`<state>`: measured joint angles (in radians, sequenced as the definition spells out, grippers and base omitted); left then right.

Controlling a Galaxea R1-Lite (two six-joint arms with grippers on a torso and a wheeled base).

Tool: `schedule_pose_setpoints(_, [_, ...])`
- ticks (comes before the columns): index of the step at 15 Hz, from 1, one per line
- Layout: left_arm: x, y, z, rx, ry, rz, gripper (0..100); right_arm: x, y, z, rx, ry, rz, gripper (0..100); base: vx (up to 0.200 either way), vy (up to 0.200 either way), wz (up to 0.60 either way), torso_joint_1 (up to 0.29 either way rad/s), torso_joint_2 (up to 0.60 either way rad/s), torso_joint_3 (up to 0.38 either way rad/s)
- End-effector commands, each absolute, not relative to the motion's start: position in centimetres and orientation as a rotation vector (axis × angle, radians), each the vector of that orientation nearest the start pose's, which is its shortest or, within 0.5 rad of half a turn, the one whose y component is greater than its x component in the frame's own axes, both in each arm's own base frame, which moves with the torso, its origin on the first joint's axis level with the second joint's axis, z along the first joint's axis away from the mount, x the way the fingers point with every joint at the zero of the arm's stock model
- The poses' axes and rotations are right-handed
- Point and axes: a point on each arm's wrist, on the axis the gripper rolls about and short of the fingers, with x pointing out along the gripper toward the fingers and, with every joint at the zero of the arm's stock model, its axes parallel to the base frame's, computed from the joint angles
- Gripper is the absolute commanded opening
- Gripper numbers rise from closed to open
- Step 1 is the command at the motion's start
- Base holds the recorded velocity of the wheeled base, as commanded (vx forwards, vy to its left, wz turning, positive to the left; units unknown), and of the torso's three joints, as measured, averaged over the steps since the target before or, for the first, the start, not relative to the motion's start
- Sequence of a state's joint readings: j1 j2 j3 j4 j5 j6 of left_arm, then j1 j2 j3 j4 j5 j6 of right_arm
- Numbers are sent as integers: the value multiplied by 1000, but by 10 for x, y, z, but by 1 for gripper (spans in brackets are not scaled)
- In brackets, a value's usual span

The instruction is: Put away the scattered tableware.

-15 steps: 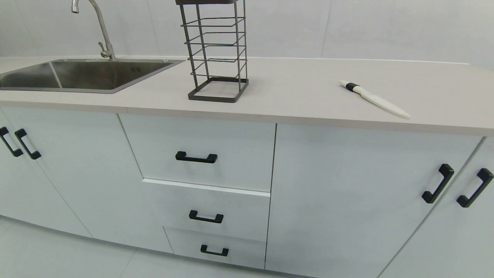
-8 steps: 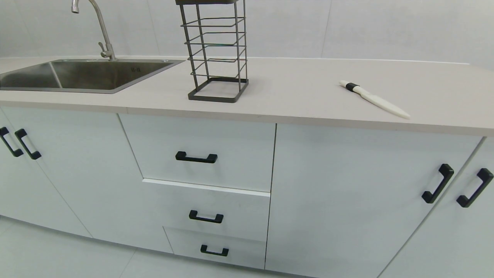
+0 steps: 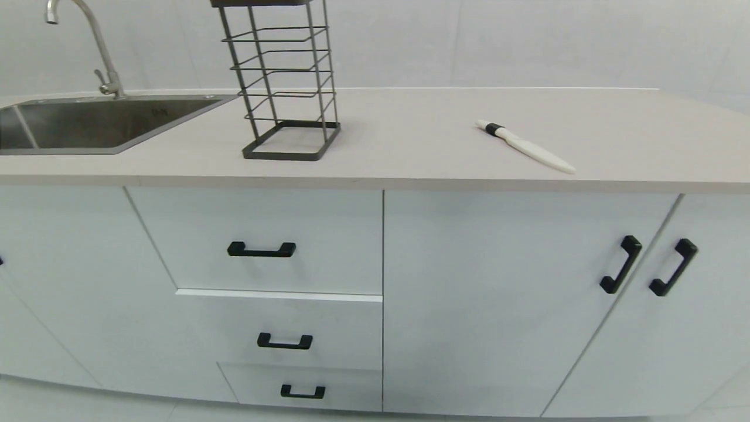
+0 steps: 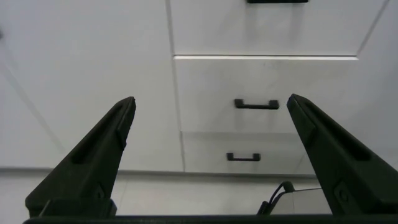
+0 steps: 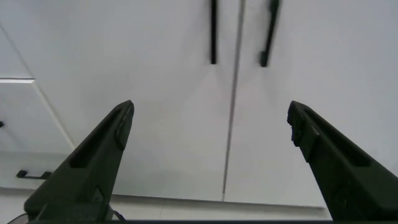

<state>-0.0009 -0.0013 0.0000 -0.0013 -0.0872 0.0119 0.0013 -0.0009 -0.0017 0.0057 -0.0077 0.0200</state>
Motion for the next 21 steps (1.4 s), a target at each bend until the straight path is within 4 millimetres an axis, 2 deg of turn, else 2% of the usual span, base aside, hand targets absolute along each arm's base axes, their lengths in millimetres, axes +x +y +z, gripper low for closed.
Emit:
schedule_pose_setpoints(1, [-23,-2,76,3,-2,-78,100,-23,0,75,20,5,-6,100,0,0,0,0,0,0])
schedule_pose_setpoints(7, [-23,-2,76,2,-2,-74,100,-23,0,75,18,5,-6,100,167,0,0,2,2,0])
schedule_pose_setpoints(10, [-23,-2,76,2,-2,-72,100,-23,0,75,18,5,-6,100,0,0,0,0,0,0])
schedule_pose_setpoints(13, [-23,-1,76,3,-2,-67,100,-23,0,75,18,5,-6,100,200,0,0,-2,4,7])
schedule_pose_setpoints(21, [-23,-1,76,3,-2,-66,100,-23,0,75,18,5,-8,100,0,0,0,32,-39,-8])
